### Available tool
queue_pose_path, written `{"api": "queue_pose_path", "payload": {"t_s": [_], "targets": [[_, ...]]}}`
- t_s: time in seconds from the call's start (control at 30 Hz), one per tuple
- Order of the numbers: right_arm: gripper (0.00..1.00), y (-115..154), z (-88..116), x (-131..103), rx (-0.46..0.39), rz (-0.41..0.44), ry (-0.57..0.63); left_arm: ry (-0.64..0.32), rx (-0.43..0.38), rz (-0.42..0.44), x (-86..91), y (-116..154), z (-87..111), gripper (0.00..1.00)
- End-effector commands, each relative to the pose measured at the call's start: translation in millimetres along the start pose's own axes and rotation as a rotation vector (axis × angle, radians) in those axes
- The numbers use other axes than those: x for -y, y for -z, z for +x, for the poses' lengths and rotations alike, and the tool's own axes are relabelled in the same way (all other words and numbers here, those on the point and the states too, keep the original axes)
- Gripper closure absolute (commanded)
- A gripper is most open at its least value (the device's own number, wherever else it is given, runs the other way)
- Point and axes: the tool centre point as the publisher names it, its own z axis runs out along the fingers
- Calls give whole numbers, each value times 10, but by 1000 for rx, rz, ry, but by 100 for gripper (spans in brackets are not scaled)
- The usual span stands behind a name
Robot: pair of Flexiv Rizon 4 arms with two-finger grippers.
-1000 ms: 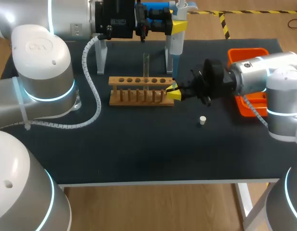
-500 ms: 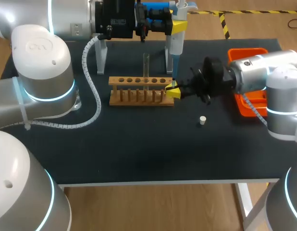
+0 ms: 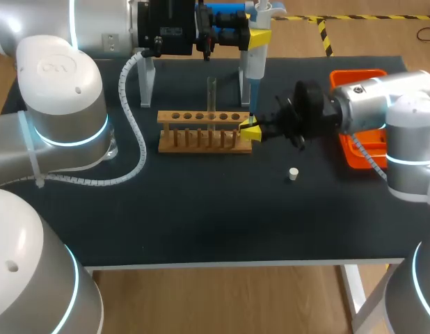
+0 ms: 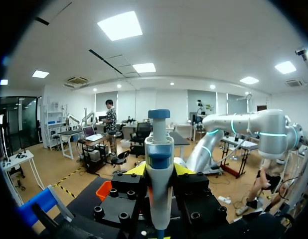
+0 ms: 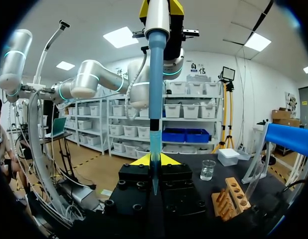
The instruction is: Invert the test tube, pick up the pipette, mount the tip to pipette, aspirate from beaker and dispense into the tube, eject the tip, return the pipette, and cap with the stopper.
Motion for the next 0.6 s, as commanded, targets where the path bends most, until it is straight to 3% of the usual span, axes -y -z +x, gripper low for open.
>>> {"api": "queue_pose_path", "payload": {"t_s": [0.03, 0.6], "targets": [[100, 5, 6, -30, -1, 3, 1, 1, 0, -2, -1, 1, 3, 100], [100, -39, 18, -64, -6, -12, 1, 1, 0, -2, -1, 1, 3, 100]]}}
